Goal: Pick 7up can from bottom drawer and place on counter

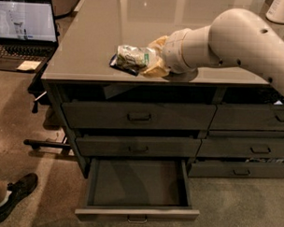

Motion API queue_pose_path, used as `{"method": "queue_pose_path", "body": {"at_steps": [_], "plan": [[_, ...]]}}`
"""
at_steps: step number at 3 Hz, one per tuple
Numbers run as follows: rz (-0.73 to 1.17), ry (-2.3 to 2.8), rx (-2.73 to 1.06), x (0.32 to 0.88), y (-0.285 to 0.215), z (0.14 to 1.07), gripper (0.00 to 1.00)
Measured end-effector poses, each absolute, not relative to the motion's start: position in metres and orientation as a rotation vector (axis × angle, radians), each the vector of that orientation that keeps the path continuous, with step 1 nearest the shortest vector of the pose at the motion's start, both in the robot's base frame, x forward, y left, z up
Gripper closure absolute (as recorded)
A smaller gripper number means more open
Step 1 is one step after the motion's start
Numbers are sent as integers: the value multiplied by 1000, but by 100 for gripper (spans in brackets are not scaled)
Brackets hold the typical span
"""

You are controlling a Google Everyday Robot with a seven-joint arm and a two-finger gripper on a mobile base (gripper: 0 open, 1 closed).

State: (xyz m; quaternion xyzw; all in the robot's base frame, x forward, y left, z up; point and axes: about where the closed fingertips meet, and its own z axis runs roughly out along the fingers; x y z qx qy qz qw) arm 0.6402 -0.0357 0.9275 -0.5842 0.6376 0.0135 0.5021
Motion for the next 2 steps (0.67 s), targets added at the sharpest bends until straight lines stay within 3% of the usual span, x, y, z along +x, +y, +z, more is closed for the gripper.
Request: {"method": "queue_pose_path", "body": {"at_steps": [1,2], "plan": [[42,1576,-1415,654,-28,928,100],[68,1677,-1396,705,-11,921,100]]}}
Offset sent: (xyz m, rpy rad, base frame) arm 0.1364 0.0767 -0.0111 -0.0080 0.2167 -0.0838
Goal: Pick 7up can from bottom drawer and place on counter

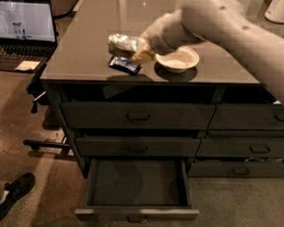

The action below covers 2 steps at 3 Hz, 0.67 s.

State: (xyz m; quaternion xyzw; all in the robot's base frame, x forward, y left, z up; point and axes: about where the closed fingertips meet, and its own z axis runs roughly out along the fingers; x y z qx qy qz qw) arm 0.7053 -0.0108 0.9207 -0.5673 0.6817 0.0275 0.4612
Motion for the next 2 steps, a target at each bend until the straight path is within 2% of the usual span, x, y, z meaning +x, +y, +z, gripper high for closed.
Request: {"method": "queue_pose_path", "body": {"at_steps": [1,2], "plan": [[89,1723,-1370,757,17,913,100],[65,1760,-1315,800,21,908,100]]}}
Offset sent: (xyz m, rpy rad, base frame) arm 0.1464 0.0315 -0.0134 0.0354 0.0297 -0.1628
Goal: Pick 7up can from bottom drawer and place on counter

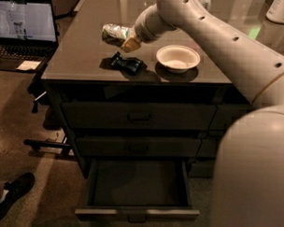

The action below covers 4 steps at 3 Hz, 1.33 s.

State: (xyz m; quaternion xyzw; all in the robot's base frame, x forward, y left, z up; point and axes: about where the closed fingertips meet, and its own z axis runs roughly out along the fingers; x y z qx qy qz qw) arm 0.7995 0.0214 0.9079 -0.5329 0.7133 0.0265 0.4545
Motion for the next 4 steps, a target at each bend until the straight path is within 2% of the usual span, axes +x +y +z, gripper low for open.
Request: {"method": "queue_pose_path", "body": {"at_steps": [1,2,4], "plan": [[34,1798,-1269,828,18,901,100],[16,1833,-1240,842,12,893,82],[5,1856,-1213,846,4,889,35]]}}
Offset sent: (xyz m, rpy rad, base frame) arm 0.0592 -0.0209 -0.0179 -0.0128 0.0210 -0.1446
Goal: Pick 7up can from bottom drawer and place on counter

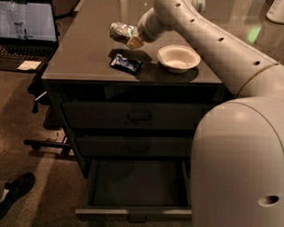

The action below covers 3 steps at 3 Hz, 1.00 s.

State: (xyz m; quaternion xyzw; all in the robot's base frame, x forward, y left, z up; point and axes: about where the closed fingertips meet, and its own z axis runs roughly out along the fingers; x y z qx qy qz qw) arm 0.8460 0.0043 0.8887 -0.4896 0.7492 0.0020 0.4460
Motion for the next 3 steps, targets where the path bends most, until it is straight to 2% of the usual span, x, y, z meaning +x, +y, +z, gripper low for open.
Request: {"method": "queue_pose_path", "body": {"at_steps": [1,2,3], "plan": [[21,1822,-1223,844,3,897,12],[21,1820,-1226,844,3,896,0],[21,1820,-1226,844,3,896,0]]}}
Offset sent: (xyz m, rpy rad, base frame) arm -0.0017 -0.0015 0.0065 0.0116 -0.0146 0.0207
